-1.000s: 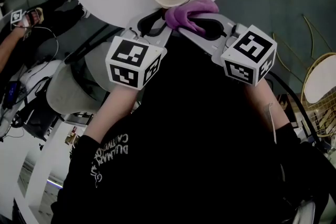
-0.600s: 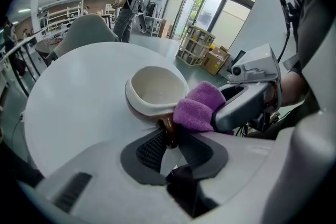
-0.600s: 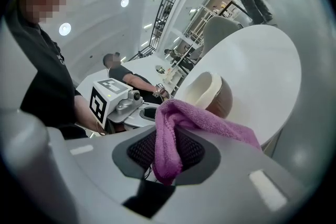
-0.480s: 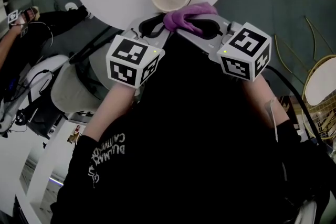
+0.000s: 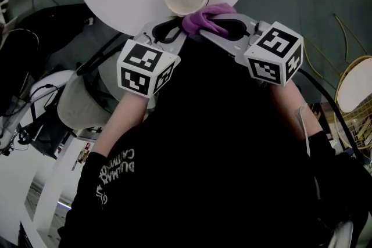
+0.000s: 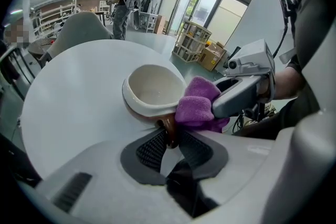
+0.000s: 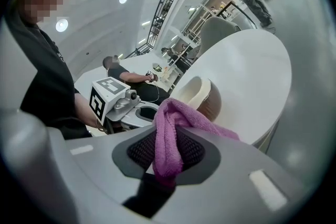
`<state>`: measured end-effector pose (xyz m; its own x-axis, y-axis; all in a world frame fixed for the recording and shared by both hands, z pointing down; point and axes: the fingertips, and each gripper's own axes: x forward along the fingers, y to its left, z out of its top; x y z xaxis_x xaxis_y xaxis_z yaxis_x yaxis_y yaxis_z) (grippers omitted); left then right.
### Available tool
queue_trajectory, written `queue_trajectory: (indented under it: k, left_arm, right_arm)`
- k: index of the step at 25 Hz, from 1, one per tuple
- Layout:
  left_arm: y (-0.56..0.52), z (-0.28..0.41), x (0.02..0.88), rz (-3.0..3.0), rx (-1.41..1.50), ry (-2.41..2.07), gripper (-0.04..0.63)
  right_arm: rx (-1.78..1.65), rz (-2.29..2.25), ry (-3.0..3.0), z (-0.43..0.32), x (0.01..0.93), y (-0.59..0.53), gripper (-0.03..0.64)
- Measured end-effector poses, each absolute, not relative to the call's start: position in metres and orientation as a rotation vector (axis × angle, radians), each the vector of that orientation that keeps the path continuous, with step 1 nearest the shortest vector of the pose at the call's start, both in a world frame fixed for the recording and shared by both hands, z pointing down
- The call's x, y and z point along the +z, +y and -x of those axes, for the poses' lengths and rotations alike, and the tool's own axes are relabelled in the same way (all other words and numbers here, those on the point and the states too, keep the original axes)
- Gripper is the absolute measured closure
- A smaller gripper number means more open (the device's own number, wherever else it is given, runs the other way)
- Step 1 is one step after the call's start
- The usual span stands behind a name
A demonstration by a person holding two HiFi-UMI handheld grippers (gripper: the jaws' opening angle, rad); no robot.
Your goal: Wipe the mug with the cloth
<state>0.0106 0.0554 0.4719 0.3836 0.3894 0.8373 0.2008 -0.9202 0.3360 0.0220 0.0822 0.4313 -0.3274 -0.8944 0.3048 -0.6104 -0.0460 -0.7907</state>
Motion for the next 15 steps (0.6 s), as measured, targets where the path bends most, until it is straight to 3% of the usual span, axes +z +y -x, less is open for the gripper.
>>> queue_trajectory:
  k: [15]
  left_arm:
    - [0.054,-0.008,0.465,-2.452,1.597,0.694,0.520]
  right_arm:
    - [-1.337,1.703,1.819,-0.052,0.428,0.094,0.524]
